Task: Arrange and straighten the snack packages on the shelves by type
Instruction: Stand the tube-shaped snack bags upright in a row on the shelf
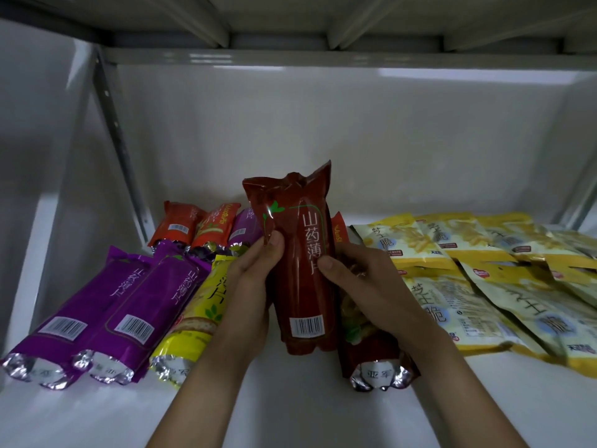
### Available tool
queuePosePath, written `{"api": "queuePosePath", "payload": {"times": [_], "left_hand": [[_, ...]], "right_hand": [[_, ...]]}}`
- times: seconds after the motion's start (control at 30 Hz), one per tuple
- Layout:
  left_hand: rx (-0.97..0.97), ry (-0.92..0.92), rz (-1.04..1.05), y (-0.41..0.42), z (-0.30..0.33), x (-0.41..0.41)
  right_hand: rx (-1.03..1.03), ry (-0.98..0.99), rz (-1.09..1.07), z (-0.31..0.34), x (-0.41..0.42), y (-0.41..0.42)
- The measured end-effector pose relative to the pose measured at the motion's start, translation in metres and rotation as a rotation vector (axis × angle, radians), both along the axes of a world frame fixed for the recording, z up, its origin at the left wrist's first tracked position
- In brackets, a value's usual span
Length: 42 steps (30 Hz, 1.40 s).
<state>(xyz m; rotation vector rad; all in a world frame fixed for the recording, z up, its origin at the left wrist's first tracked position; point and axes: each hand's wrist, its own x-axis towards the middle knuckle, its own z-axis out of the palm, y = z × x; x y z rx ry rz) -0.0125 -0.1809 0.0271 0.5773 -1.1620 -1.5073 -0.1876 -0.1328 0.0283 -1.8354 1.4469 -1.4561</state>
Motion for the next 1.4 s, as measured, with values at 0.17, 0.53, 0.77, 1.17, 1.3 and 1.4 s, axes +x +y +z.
{"api": "queuePosePath", "payload": {"times": [0.17, 0.53, 0.77, 1.17, 1.3, 1.4], "left_hand": [[0.029, 0.011, -0.001, 0.0017, 0.0014, -0.0051], [0.038, 0.019, 0.043, 0.0041, 0.0028, -0.0011], [0.074, -0.049, 0.011, 0.0053, 0.0047, -0.0013], [-0.021, -0.074, 0.050, 0.0036, 0.0014, -0.0047], [0.024, -0.084, 0.011, 0.0054, 0.0027, -0.0018], [0.066, -0.081, -0.034, 0.0078, 0.0043, -0.0002]], "right_hand": [[-0.018, 0.009, -0.046, -0.0008, -0.0012, -0.0023], [-0.008, -0.161, 0.054, 0.0003, 0.0018, 0.0017], [-0.050, -0.226, 0.037, 0.0022, 0.0030, -0.0007], [-0.067, -0.261, -0.030, 0.0040, 0.0045, 0.0008], [-0.099, -0.264, -0.054, 0.0047, 0.0036, -0.0013], [-0.084, -0.241, -0.036, 0.0002, 0.0022, -0.0029]]}}
